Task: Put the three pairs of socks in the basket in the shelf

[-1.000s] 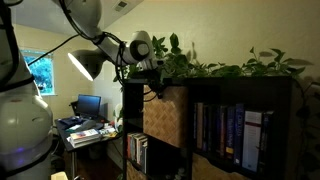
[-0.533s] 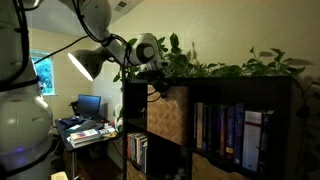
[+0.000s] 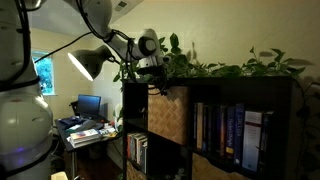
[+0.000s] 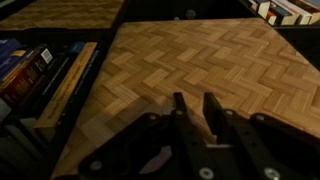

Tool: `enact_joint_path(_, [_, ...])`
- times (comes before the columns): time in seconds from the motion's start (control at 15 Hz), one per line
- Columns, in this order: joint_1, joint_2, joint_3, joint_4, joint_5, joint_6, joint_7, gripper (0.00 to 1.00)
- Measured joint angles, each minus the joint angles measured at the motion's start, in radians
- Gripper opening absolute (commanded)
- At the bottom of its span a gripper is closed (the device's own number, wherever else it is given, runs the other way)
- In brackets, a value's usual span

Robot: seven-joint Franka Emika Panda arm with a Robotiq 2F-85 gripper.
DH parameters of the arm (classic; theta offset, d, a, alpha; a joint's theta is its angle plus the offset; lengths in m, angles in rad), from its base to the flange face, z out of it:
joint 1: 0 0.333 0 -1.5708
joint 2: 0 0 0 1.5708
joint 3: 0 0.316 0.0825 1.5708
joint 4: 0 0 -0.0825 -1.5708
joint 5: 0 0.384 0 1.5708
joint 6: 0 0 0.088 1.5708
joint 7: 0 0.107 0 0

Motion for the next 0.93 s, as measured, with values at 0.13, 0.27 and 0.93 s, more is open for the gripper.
enact_joint_path(0.13, [0.001, -0.014, 0.0, 0.029, -0.007, -0.081, -0.02, 0.69])
enact_joint_path(0.27, [0.005, -0.027, 0.0, 0.059, -0.006, -0.163, -0.057, 0.83])
enact_joint_path(0.93, [0.018, -0.057, 0.001, 0.146, -0.016, -0.361, -0.192, 1.0])
